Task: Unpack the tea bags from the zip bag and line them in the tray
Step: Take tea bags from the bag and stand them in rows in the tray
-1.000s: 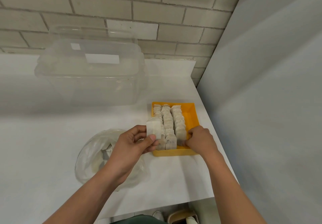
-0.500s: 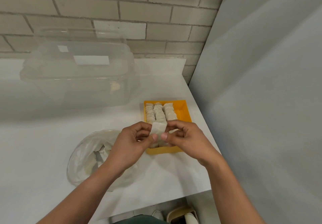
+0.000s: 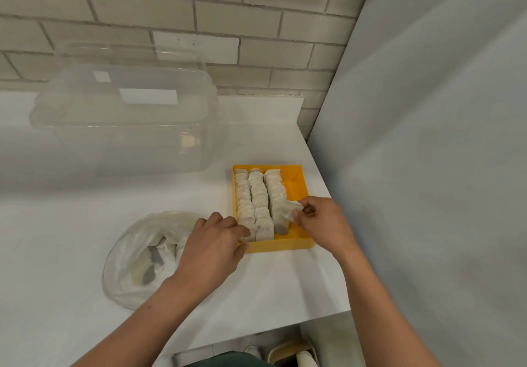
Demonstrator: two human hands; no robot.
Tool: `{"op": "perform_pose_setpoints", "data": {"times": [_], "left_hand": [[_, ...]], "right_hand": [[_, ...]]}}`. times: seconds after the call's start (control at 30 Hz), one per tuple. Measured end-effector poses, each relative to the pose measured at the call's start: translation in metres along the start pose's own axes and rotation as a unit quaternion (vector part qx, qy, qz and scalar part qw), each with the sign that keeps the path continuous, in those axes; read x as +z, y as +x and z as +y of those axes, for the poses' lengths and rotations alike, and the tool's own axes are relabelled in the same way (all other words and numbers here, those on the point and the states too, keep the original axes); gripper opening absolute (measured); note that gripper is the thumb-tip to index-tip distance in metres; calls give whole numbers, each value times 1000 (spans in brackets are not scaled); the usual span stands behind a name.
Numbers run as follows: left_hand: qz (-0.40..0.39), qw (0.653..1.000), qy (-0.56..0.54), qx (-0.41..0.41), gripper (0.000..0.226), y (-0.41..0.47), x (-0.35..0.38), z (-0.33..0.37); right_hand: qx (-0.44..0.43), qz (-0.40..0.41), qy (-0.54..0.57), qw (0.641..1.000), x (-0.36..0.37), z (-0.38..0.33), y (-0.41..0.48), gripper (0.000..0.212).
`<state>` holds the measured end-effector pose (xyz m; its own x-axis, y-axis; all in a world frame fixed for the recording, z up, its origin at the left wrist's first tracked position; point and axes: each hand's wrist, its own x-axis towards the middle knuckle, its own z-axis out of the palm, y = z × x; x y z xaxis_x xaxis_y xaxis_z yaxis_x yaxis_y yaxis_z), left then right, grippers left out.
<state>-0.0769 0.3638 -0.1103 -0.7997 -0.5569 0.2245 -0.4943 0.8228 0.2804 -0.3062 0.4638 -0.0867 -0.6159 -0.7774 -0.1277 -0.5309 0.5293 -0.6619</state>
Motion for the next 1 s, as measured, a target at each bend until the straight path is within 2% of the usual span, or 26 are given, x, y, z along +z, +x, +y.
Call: {"op": "perform_pose_setpoints", "data": {"times": [0.1,0.23,0.4,0.57,0.77,1.0], "left_hand": [[8,999,48,4,20,2,7,-2],[16,998,56,3,16,4,11,-5],[18,999,51,-2,15,4,12,-5],[21,999,46,-9,16,3,13,-5],[18,998,55,-5,19,4,12,-4],[13,997,78,7,24,5,12,-5]], "right_hand": [[3,-50,-94,994,0,2,3,8],[-11,-104,-136,985,5,-1,9,17],[-13,-87,-209,974,18,-2,17,18],[17,-85,-225,970,25,1,16,11],[66,-110,-207,970,29,-4,23,41],[86,-103,-199,971,35,-4,25,51]]}}
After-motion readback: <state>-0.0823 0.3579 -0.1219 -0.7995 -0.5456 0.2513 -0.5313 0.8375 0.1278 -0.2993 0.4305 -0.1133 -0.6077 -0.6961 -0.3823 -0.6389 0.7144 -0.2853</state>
